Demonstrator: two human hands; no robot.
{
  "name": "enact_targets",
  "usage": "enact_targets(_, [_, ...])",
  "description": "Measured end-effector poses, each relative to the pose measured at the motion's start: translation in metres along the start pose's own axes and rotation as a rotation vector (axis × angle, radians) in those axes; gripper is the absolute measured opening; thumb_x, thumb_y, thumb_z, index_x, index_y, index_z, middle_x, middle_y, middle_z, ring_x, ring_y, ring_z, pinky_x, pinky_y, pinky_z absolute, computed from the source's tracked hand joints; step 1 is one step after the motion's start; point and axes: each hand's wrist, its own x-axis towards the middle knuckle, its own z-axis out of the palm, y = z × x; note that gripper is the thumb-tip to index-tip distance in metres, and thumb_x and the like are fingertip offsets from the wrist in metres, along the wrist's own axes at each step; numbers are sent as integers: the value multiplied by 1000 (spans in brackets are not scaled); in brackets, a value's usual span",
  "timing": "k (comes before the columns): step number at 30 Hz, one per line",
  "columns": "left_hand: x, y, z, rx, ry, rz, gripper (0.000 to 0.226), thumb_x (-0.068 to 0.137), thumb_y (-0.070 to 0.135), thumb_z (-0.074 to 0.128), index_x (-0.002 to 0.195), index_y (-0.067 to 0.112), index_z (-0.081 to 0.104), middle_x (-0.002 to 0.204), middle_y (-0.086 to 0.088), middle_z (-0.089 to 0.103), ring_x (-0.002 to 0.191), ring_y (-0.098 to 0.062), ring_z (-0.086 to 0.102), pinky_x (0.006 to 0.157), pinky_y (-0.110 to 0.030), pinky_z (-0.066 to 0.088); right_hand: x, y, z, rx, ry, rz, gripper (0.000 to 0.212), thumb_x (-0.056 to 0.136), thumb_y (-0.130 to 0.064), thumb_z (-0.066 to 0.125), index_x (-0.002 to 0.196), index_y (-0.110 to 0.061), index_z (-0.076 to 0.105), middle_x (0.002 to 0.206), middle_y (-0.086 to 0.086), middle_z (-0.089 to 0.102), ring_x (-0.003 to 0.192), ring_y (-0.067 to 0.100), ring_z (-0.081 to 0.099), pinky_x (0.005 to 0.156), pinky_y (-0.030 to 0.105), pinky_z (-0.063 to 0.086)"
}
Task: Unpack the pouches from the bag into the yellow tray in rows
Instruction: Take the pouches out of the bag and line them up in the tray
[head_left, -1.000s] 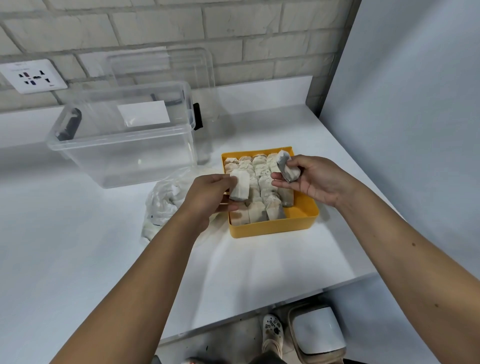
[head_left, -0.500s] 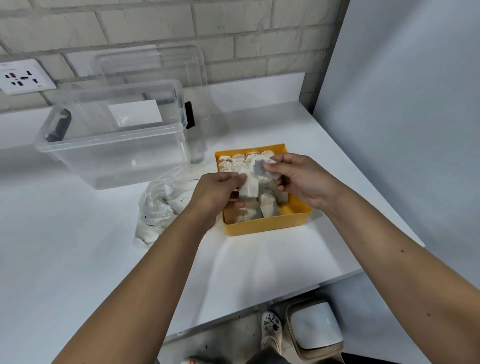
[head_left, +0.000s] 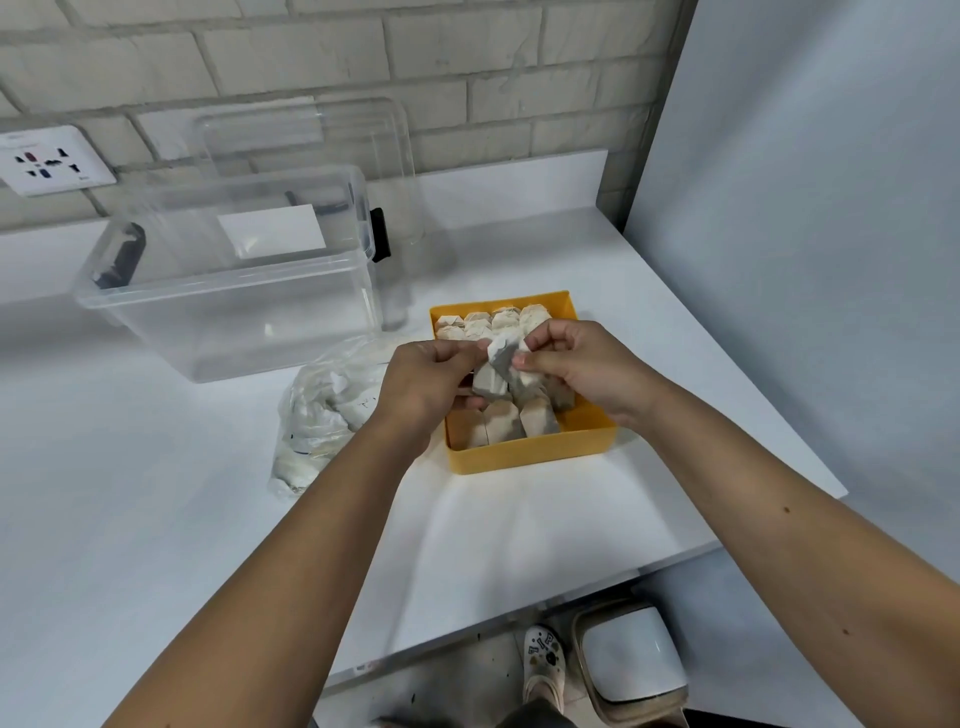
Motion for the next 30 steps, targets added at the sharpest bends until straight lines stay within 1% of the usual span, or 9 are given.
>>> enact_targets(3, [0,-1,-1,-44,9,9,17,91,18,70,99,4,75,90,-13,75,64,-18,72,59,-26,61,2,0,0,110,-16,41,14,88,-9,69,85,-15,57,66,-3,55,50,9,48,48,21,42])
enact_targets(8, [0,-1,0,19,27,71,13,88,16,74,94,4,77,75,-4,72,59,-10,67,56,-24,59,0,0,4,66,-63,34,12,88,-12,70,87,-15,58,66,-5,58,54,10,54,51,22,46])
enact_targets(11, [3,-5,-2,128,63,150,8,86,20,76,86,13,79,83,-4,76,71,-14,70,61,-24,58,1,-2,-1,11,-86,-2,17,85,-22,74,97,-15,64,77,-2,63,61,7,56,56,22,48])
enact_targets(16, [6,-8,-1,188,42,233,7,84,28,78,88,22,81,84,6,77,78,-11,69,72,-29,59,5,-7,-16,-378,107,-313,15,79,-27,79,85,-19,69,74,-11,62,65,0,52,67,16,43])
enact_targets(20, [5,-11,-6,143,67,192,4,84,27,78,86,24,79,76,7,73,70,-13,64,70,-31,61,5,-5,-45,-615,198,-252,20,82,-33,76,89,-16,71,81,-6,66,76,5,58,67,16,43])
enact_targets(22, [6,-13,-8,141,72,179,5,85,27,77,87,22,79,81,2,74,71,-15,64,74,-38,62,4,6,-52,-745,179,-176,24,82,-40,74,91,-18,71,96,-4,69,95,15,60,83,30,46])
enact_targets(26, [5,-12,-9,151,95,178,3,85,28,77,82,28,77,85,-1,74,71,-13,62,77,-41,61,0,28,-47,-984,219,-115,18,81,-48,71,88,-32,71,152,-4,38,146,22,16,116,48,4])
enact_targets(28, [5,-12,-10,159,90,176,4,85,28,77,81,29,77,84,-3,73,69,-12,60,78,-41,59,0,36,-42,-971,192,-71,16,82,-49,71,87,-33,71,162,-5,17,150,19,-5,115,52,-13])
enact_targets(30, [5,-13,-11,166,76,170,4,86,28,76,82,26,77,82,-6,71,68,-14,59,79,-42,58,4,43,-38,-976,194,-32,16,83,-49,69,86,-34,71,164,-6,7,150,21,-13,113,56,-17])
